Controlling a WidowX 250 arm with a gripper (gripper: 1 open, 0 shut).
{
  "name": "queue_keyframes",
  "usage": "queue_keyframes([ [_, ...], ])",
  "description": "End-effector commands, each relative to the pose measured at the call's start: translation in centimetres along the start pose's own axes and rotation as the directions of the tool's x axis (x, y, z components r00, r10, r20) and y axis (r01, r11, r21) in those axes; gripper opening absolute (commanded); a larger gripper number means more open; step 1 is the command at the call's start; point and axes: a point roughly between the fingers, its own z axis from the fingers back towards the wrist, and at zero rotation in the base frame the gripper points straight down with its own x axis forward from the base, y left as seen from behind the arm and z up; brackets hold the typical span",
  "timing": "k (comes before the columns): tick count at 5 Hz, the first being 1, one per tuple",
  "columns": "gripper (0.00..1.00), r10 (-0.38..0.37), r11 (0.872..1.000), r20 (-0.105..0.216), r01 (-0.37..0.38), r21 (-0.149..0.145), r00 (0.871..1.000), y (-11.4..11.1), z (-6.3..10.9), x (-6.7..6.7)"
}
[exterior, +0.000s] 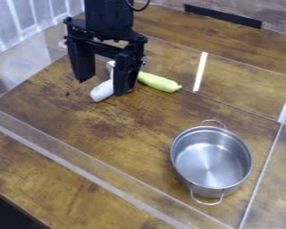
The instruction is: Put the mushroom in the silver pot
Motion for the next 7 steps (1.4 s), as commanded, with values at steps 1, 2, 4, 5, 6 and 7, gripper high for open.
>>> queue_keyframes([
  [1,1.0,-0.027,1.0,0.004,0.027,0.005,1.0,0.1,-1.3,1.6],
  [2,1.0,-0.056,0.998,0.029,0.056,0.011,0.998,0.6,-2.9,3.5],
  [4,1.0,0.072,0.997,0.081,-0.073,0.014,0.994,5.0,-3.5,4.6],
  [5,1.0,0.095,0.995,0.08,-0.097,0.012,0.992,5.3,-4.0,5.2],
  [6,1.0,0.111,0.994,0.082,-0.112,0.003,0.99,5.7,-4.6,6.1],
  [7,1.0,0.105,0.994,0.08,-0.105,-0.005,0.991,6.3,-4.8,6.1],
])
